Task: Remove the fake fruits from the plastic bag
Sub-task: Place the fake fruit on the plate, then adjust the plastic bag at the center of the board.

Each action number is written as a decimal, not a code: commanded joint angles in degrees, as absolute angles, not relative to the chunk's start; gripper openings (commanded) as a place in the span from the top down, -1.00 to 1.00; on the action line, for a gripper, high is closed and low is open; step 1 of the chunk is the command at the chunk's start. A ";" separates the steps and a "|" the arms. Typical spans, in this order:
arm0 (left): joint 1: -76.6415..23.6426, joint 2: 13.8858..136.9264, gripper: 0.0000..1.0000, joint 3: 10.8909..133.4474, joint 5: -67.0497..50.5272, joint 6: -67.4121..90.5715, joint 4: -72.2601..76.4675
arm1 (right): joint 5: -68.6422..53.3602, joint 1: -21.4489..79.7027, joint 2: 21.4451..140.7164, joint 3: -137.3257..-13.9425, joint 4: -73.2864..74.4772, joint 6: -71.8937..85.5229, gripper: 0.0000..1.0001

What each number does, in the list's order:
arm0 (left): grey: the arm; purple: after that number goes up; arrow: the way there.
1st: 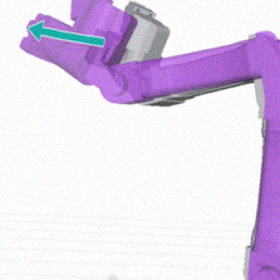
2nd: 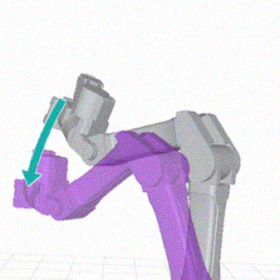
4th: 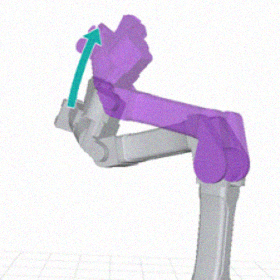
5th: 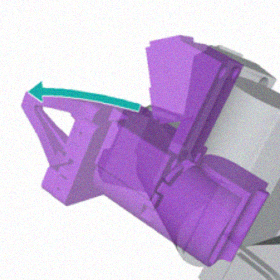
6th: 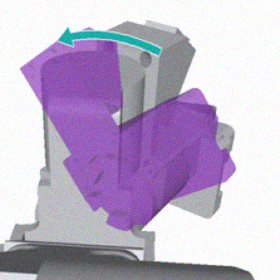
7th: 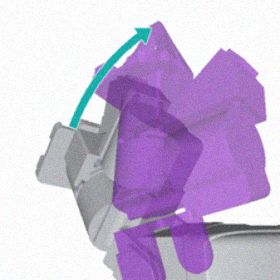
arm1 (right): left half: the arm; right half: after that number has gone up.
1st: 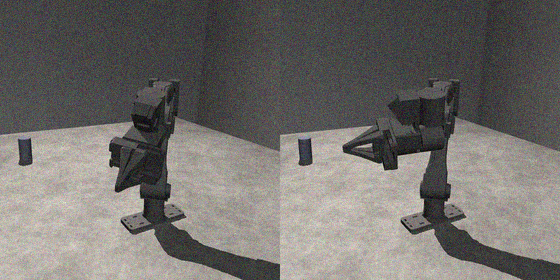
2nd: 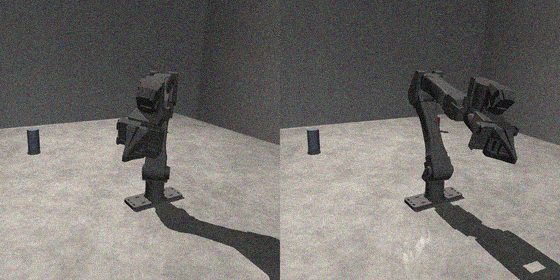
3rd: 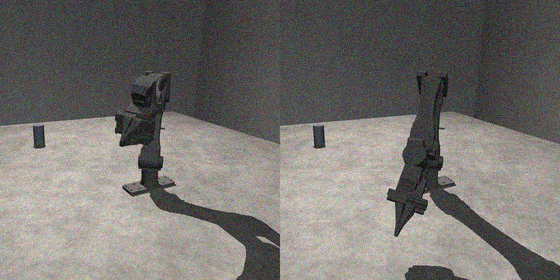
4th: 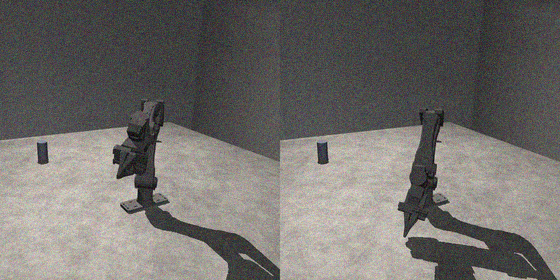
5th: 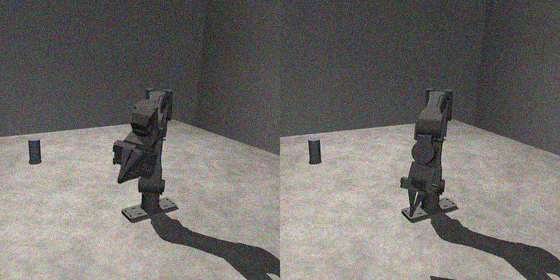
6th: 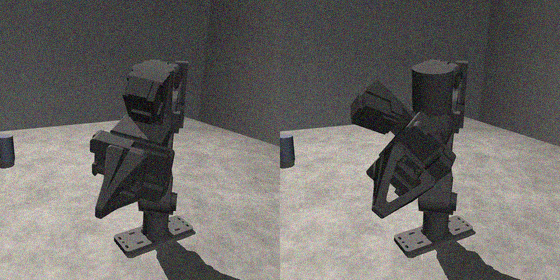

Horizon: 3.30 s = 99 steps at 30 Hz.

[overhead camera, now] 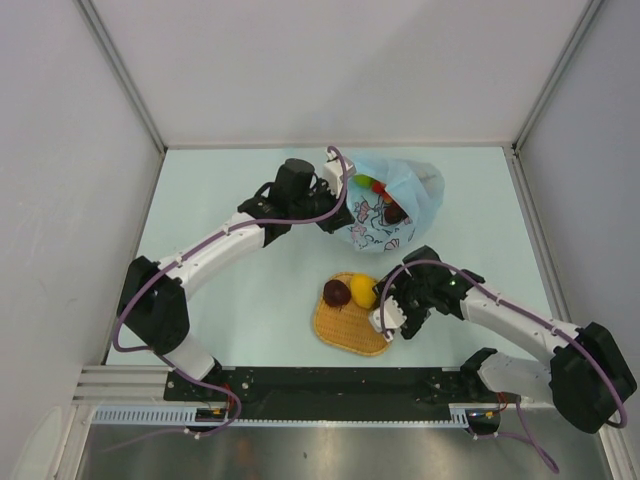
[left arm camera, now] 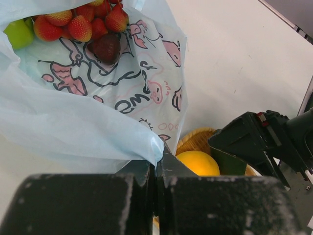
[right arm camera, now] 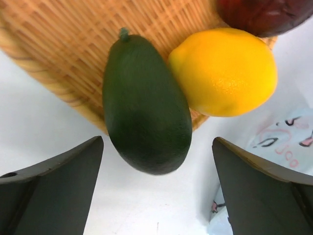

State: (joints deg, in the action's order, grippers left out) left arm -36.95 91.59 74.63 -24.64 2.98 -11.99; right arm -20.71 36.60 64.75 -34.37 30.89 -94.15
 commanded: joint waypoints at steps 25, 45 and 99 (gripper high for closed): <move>-37.27 89.74 0.99 84.54 -30.67 0.62 -18.63 | -12.69 26.10 84.70 -66.43 2.65 -20.40 0.98; -39.90 82.52 0.99 74.36 -30.85 -16.08 -24.69 | -2.80 8.62 75.76 -43.78 5.81 -9.41 0.76; -40.96 81.04 1.00 79.46 -22.25 -12.40 -25.13 | -17.76 20.91 83.65 -54.12 -2.63 -7.82 0.61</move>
State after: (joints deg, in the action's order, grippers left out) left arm -40.82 85.82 79.26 -26.48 -15.18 -26.02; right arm -17.69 17.98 79.09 -48.82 0.16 -3.75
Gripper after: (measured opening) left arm 0.008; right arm 0.196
